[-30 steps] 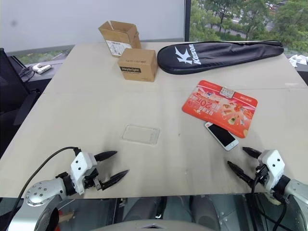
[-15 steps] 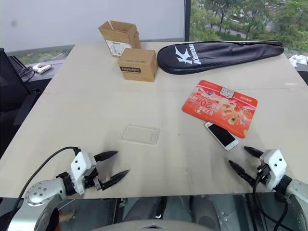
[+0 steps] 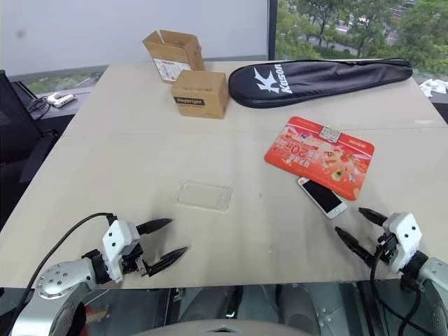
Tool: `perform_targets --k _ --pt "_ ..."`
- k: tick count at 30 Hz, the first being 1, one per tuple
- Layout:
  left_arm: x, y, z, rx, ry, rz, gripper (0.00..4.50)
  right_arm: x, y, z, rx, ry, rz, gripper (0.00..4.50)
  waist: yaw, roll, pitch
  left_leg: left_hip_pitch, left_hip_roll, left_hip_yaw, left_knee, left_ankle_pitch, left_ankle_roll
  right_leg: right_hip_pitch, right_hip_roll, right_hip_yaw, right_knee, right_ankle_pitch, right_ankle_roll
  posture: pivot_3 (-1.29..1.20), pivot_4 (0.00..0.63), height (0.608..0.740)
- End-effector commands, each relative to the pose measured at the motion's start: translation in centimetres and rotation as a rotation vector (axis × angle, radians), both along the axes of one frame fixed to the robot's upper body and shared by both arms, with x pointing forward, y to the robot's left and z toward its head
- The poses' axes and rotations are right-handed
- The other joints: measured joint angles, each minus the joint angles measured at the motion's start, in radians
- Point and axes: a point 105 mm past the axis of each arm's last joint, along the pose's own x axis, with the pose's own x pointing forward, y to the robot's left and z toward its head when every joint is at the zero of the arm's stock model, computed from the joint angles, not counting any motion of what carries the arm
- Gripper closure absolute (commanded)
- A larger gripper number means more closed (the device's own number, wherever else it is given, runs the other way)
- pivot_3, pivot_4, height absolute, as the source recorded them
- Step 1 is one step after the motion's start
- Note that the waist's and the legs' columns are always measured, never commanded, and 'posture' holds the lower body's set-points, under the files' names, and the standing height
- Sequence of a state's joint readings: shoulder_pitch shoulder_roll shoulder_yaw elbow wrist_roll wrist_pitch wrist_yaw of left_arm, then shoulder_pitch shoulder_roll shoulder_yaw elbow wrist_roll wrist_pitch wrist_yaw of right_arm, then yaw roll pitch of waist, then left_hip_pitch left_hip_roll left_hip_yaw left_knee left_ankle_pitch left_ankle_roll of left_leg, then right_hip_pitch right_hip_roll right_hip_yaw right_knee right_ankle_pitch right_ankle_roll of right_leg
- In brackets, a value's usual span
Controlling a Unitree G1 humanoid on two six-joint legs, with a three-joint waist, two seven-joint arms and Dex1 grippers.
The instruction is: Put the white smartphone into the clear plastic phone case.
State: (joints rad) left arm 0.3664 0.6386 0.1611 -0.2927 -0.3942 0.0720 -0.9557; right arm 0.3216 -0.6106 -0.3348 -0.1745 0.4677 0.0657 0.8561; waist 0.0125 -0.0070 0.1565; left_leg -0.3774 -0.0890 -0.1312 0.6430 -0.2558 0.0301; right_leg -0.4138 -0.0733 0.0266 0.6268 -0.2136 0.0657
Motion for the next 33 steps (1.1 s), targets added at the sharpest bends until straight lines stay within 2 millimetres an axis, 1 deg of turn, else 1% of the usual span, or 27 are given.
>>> perform_targets --k 1,4,6,8,10,11,13,14,17,19,22,23,24,26,27,29,30,33 --pt "0.8 -0.8 2.8 -0.062 -0.064 -0.057 0.0 2.6 2.1 3.7 0.033 -0.132 0.015 0.09 -0.001 0.0 0.0 0.0 0.0 0.0 0.0 0.0 0.0 0.0 0.0 0.0 0.0 0.0 0.0 0.0 0.15 0.74" --pt "1.9 -1.6 4.7 -0.096 -0.097 -0.099 0.0 5.8 3.1 4.1 -0.003 -0.152 -0.042 0.09 0.0 0.0 0.0 0.0 0.001 0.0 0.001 0.001 0.001 0.0 0.001 -0.002 0.0 0.001 -0.002 0.0 0.15 0.74" --pt "2.6 -2.0 5.9 -0.097 -0.118 -0.128 0.0 8.1 3.8 4.2 0.011 -0.136 -0.08 0.09 0.001 0.001 0.0 0.0 0.001 -0.001 0.001 0.002 0.003 0.0 0.002 -0.003 0.0 0.003 -0.004 0.0 0.15 0.74" --pt "2.8 -2.3 6.4 -0.086 -0.129 -0.148 0.0 9.6 4.3 4.0 0.034 -0.103 -0.105 0.09 0.001 0.001 0.001 -0.001 0.001 0.0 0.001 0.002 0.003 -0.001 0.002 -0.003 0.0 0.005 -0.005 0.0 0.15 0.74" --pt "2.9 -2.5 6.8 -0.078 -0.137 -0.162 0.0 11.0 4.9 3.4 0.055 -0.046 -0.119 0.09 0.0 0.001 0.001 -0.002 0.001 0.0 0.001 0.004 0.0 -0.003 0.002 -0.003 0.0 0.007 -0.003 0.0 0.15 0.74" --pt "2.9 -2.6 7.1 -0.071 -0.147 -0.167 0.0 11.6 5.2 2.2 0.031 0.033 -0.128 0.09 0.0 0.001 0.001 -0.002 0.001 0.0 0.001 0.005 -0.002 -0.003 0.002 -0.002 0.0 0.007 -0.003 0.0 0.15 0.74" --pt "2.8 -2.8 7.5 -0.06 -0.159 -0.167 0.0 11.6 5.5 0.4 -0.014 0.14 -0.121 0.09 -0.002 0.001 0.001 -0.003 0.001 0.001 0.0 0.005 -0.002 -0.005 0.002 -0.001 0.0 0.007 -0.003 0.0 0.15 0.74" --pt "2.7 -2.9 7.8 -0.059 -0.161 -0.165 0.0 11.2 5.6 -0.6 -0.034 0.203 -0.109 0.09 0.0 0.001 0.001 -0.004 0.001 0.001 0.0 0.005 -0.002 -0.006 0.002 -0.001 0.0 0.007 -0.003 0.0 0.15 0.74" --pt "2.2 -2.9 8.1 -0.055 -0.159 -0.16 0.0 10.3 5.2 -2.2 -0.075 0.318 -0.128 0.09 0.0 0.001 0.0 -0.003 0.001 0.001 -0.002 0.004 -0.002 -0.005 0.002 -0.001 0.0 0.007 -0.003 0.0 0.15 0.74" --pt "2.1 -2.9 8.1 -0.051 -0.154 -0.154 0.0 9.9 4.8 -3.0 -0.105 0.386 -0.153 0.09 0.001 0.001 -0.001 -0.002 0.001 0.0 -0.002 0.002 0.002 -0.005 0.002 -0.002 -0.001 0.007 -0.003 0.0 0.15 0.74" --pt "2.3 -3.1 7.9 -0.051 -0.145 -0.149 0.0 9.7 4.5 -3.3 -0.136 0.434 -0.182 0.87 0.004 -0.002 -0.002 -0.002 0.001 -0.001 -0.002 0.001 0.002 -0.003 0.002 -0.004 -0.001 0.005 -0.006 0.0 0.15 0.74" --pt "2.2 -3.2 7.9 -0.051 -0.143 -0.15 0.0 9.6 4.4 -3.4 -0.154 0.442 -0.19 1.24 0.004 -0.002 -0.003 -0.001 0.001 -0.002 -0.001 0.001 0.002 -0.001 0.002 -0.005 -0.001 0.005 -0.006 0.0 0.15 0.74" --pt "2.3 -3.2 7.9 -0.052 -0.143 -0.149 0.0 9.5 4.2 -3.5 -0.177 0.451 -0.2 1.76 0.005 -0.003 -0.003 0.0 0.001 -0.002 0.0 0.001 0.002 0.0 0.002 -0.005 -0.001 0.004 -0.007 0.0 0.15 0.74" --pt "2.3 -3.3 7.9 -0.053 -0.142 -0.149 0.0 9.4 3.7 -3.7 -0.209 0.453 -0.225 2.61 0.007 -0.004 -0.005 0.0 0.001 -0.003 0.002 0.001 0.002 0.001 0.002 -0.006 -0.001 0.004 -0.007 0.0 0.15 0.74" --pt "2.4 -3.3 7.9 -0.054 -0.143 -0.15 0.0 9.4 3.5 -3.6 -0.219 0.453 -0.236 3.11 0.009 -0.005 -0.006 0.0 0.001 -0.003 0.003 0.001 0.002 0.001 0.002 -0.007 -0.001 0.004 -0.007 0.0 0.15 0.74" --pt "2.6 -3.3 8.1 -0.055 -0.144 -0.152 0.0 9.6 3.4 -3.5 -0.222 0.443 -0.251 4.05 0.012 -0.007 -0.008 -0.001 0.0 -0.004 0.004 0.001 0.002 0.001 0.003 -0.008 -0.001 0.004 -0.007 0.0 0.15 0.74" --pt "2.6 -3.4 8.1 -0.055 -0.144 -0.154 0.0 9.9 3.3 -3.3 -0.217 0.43 -0.266 4.44 0.013 -0.008 -0.008 -0.001 0.0 -0.004 0.004 0.001 0.002 0.001 0.003 -0.008 -0.001 0.004 -0.007 0.0 0.15 0.74" --pt "2.7 -3.3 8.1 -0.052 -0.143 -0.157 0.0 10.4 3.1 -2.8 -0.199 0.41 -0.295 4.44 0.012 -0.009 -0.009 -0.001 0.0 -0.004 0.004 0.001 0.002 0.001 0.003 -0.008 -0.001 0.004 -0.007 0.0 0.15 0.74"
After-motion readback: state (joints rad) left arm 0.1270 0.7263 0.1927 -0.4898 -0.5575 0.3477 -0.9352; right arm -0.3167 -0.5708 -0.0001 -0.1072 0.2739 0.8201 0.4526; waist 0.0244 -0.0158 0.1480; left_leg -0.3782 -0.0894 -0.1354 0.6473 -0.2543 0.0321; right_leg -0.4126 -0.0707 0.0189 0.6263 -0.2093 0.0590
